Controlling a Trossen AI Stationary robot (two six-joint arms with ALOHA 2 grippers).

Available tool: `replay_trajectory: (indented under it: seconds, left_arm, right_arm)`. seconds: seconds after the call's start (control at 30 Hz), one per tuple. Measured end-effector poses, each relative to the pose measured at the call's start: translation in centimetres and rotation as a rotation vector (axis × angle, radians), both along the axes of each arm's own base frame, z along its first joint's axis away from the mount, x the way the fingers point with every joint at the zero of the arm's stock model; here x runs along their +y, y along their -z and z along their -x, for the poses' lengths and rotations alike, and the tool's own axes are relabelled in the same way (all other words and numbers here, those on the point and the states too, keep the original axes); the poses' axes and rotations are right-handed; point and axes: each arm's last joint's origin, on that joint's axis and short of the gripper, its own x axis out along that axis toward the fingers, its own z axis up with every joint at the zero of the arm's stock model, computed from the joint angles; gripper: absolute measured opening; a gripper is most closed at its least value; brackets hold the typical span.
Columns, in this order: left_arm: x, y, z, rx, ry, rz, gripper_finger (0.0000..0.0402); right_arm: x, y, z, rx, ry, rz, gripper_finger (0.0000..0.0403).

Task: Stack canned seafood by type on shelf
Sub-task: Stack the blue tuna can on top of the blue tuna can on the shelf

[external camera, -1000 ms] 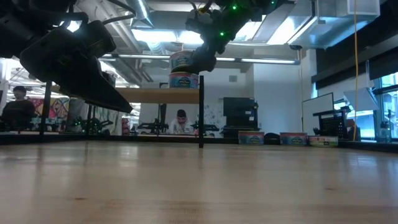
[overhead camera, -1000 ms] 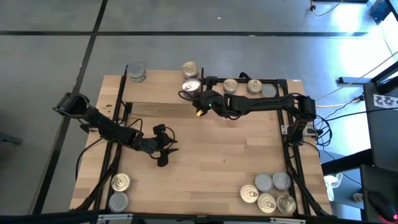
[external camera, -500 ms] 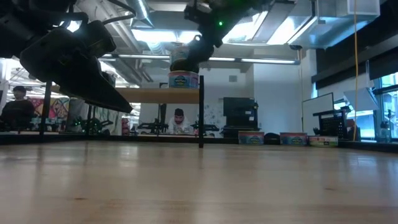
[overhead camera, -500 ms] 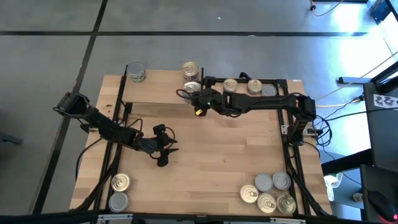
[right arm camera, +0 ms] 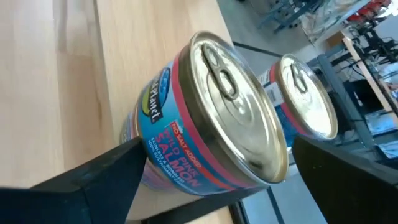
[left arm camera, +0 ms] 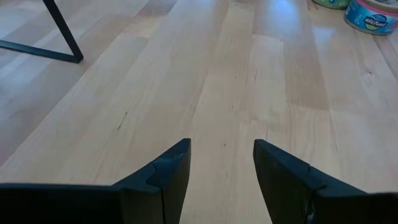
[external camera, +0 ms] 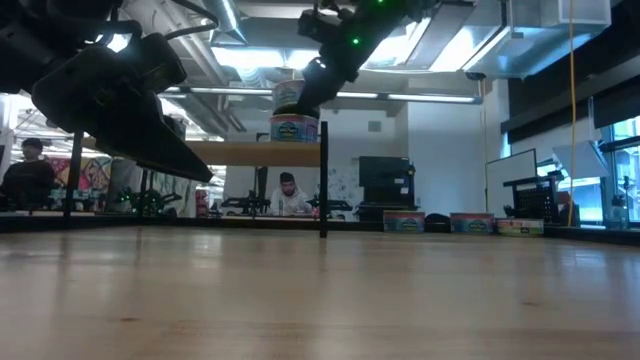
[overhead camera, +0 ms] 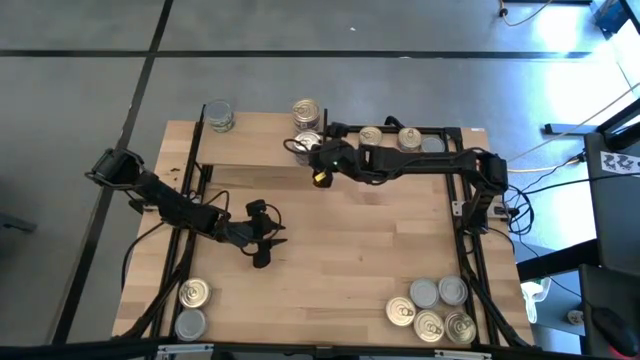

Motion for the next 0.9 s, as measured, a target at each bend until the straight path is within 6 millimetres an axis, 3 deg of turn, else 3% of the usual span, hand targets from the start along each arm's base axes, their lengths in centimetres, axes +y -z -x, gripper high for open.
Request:
replay_trajectory:
  seconds: [0.9]
  left_arm:
    - [0.0, 0.03, 0.02, 0.005, 0.003, -0.007, 0.0172]
  right_arm:
    - [-0.39, -0.12, 0.56, -0.048, 0.057, -0.11, 0.0399]
